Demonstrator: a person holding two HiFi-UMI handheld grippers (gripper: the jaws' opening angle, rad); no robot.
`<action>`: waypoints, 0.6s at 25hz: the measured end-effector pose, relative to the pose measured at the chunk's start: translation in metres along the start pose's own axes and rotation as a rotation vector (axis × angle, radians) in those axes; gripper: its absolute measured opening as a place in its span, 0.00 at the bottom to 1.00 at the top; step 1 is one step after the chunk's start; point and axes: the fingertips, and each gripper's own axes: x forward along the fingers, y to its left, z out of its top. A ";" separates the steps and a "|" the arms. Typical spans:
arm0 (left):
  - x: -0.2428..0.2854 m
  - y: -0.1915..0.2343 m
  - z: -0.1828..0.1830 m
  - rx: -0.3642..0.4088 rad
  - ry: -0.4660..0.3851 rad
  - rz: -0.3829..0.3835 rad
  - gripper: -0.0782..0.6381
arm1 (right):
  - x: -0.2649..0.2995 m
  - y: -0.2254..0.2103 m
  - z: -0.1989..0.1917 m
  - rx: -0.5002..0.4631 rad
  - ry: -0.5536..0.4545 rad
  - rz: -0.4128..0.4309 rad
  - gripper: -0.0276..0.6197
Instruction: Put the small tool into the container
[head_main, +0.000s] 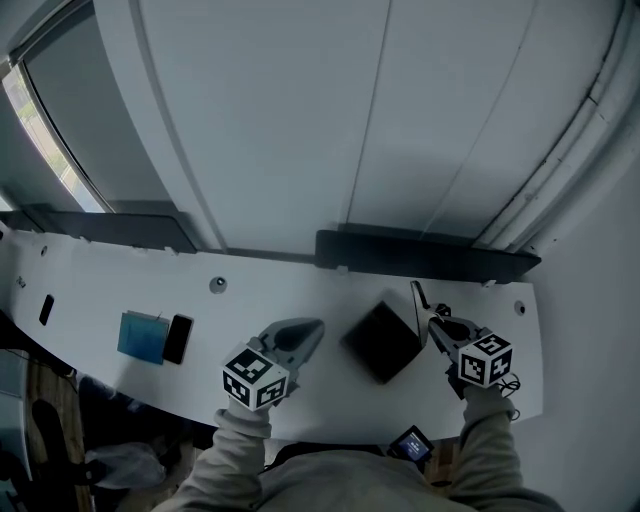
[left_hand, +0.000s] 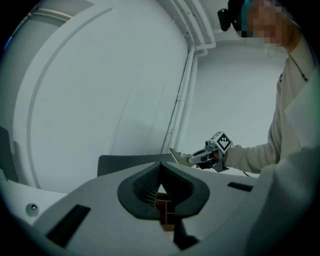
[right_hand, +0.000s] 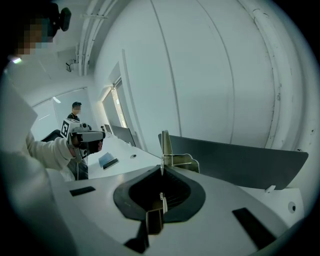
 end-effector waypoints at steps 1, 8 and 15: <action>-0.001 0.000 -0.001 -0.008 -0.003 0.000 0.10 | 0.002 0.000 -0.001 -0.001 0.005 0.004 0.08; 0.001 -0.008 -0.011 -0.016 0.016 -0.010 0.10 | 0.019 -0.009 -0.020 -0.052 0.098 -0.003 0.08; -0.010 0.004 -0.008 -0.063 -0.026 0.025 0.10 | 0.043 -0.017 -0.042 -0.114 0.216 -0.026 0.08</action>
